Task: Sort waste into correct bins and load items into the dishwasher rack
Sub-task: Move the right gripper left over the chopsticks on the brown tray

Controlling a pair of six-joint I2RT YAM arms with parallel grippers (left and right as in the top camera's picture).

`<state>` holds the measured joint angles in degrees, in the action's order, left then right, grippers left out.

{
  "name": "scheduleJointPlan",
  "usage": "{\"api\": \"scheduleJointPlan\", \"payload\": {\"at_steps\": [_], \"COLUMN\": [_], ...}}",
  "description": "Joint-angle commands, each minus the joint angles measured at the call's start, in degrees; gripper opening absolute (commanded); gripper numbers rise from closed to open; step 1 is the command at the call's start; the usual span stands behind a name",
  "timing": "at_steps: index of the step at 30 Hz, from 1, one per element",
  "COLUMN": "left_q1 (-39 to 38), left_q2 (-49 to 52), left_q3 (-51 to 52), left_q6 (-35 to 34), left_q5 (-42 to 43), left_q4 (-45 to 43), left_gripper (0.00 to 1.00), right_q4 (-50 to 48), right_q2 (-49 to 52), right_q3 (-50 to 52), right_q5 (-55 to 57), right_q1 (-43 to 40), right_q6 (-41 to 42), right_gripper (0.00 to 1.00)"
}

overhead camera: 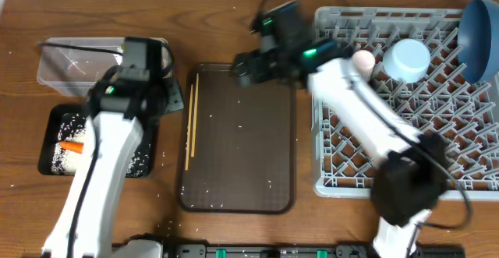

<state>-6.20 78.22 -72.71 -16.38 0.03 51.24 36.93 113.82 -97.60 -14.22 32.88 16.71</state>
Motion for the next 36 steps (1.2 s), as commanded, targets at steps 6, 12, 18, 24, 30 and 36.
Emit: {"api": "scheduleJointPlan", "payload": {"at_steps": [6, 12, 18, 24, 30, 36], "left_q1": [0.5, 2.8, 7.7, 8.9, 8.9, 8.9], "left_q2": [-2.5, -2.3, -2.3, -2.3, -2.3, -2.3], "left_q3": [-0.9, -0.5, -0.5, -0.5, -0.5, -0.5], "left_q6": [-0.9, -0.9, -4.4, -5.0, -5.0, -5.0], "left_q5": [-0.8, -5.2, -7.1, -7.1, -7.1, -7.1], "left_q4": [2.3, 4.9, 7.4, 7.9, 7.9, 8.4], "left_gripper": [0.53, 0.52, 0.52, 0.53, 0.52, 0.52], "right_q4": [-10.0, -13.9, -14.5, -14.8, -15.1, -12.7], "right_q2": [9.7, 12.9, 16.6, 18.2, 19.7, 20.7], "right_q3": [0.7, 0.7, 0.7, 0.6, 0.6, -0.4], "right_q5": [7.6, 16.2, 20.7, 20.7, 19.7, 17.6], "right_q1": [10.8, 15.8, 18.3, 18.2, 18.3, 18.5], "right_q6": [11.6, 11.5, 11.6, 12.7, 13.3, 14.1], "right_gripper": [0.92, 0.59, 0.52, 0.47, 0.45, 0.4]}}
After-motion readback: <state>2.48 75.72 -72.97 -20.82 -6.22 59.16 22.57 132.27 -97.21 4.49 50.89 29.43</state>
